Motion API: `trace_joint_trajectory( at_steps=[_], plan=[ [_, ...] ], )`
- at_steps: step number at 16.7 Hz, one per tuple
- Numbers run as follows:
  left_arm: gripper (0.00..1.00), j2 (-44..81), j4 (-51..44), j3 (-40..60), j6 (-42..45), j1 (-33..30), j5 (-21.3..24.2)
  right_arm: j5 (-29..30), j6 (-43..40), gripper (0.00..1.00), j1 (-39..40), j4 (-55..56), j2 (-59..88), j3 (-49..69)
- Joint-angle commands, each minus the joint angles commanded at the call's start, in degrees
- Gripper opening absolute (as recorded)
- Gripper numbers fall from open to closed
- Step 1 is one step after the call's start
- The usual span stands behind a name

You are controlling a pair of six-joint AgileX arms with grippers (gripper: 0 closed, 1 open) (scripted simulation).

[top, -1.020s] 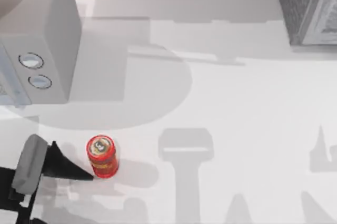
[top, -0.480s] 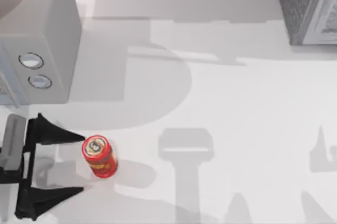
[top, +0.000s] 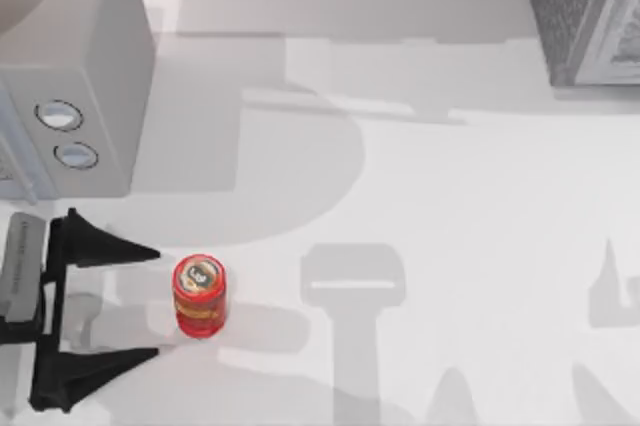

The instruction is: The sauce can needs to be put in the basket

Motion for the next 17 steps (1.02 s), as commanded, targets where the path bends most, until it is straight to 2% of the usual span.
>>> trace_joint_trajectory(
  at_steps=[4, 7, 11, 17],
  plan=[
    [1.0, -3.16, -0.4, -1.7, -0.46, -1.21, 0.0, 0.0, 0.0, 1.0, 0.0, 0.0, 0.0, 0.0],
    [1.0, -3.47, 4.44, -3.73, -4.11, -1.34, 0.61, 0.0, 0.0, 1.0, 0.0, 0.0, 0.0, 0.0],
    [1.0, -4.32, 17.69, -8.42, -13.72, -2.57, 1.59, 0.0, 0.0, 1.0, 0.0, 0.0, 0.0, 0.0],
    [1.0, -5.25, 45.63, -16.35, -34.83, -5.38, 2.71, 0.0, 0.0, 1.0, 0.0, 0.0, 0.0, 0.0]
  ],
)
